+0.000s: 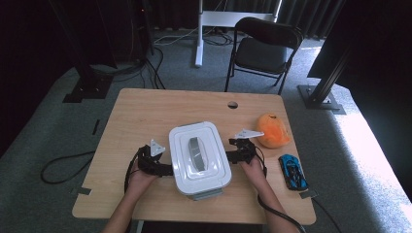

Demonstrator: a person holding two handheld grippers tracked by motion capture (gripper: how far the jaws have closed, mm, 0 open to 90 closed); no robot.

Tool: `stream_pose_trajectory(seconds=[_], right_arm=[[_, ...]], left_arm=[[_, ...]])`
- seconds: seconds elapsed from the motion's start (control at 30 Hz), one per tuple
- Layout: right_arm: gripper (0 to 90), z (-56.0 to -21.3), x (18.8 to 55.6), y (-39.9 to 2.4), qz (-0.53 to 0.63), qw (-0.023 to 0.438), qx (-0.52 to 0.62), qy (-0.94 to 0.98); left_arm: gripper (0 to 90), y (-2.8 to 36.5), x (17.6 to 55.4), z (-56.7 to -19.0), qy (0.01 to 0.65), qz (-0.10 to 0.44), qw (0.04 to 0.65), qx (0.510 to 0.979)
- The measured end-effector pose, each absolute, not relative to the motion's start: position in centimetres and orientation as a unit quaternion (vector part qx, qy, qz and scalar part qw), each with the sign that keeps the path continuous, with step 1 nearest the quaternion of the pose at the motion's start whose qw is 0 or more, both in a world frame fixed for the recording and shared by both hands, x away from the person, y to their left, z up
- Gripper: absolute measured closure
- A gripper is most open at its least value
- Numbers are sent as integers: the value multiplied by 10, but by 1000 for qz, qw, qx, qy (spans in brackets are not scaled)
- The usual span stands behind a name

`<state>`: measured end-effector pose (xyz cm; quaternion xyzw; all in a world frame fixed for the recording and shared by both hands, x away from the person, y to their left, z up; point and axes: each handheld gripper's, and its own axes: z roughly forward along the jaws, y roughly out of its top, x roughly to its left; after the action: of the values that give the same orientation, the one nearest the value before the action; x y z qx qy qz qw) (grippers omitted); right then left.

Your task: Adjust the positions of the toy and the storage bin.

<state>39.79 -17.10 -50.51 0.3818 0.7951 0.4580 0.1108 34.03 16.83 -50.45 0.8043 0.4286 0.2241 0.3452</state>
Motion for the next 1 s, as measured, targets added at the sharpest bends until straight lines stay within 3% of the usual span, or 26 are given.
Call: stream_pose_trajectory(seconds=[0.6,1.0], right_arm=[[216,-505,425,-176,458,79,370,804],[174,-505,434,-176,440,108,379,807]], left_arm=[[22,157,331,-506,419,216,346,811],[21,162,333,-508,428,195,372,800]])
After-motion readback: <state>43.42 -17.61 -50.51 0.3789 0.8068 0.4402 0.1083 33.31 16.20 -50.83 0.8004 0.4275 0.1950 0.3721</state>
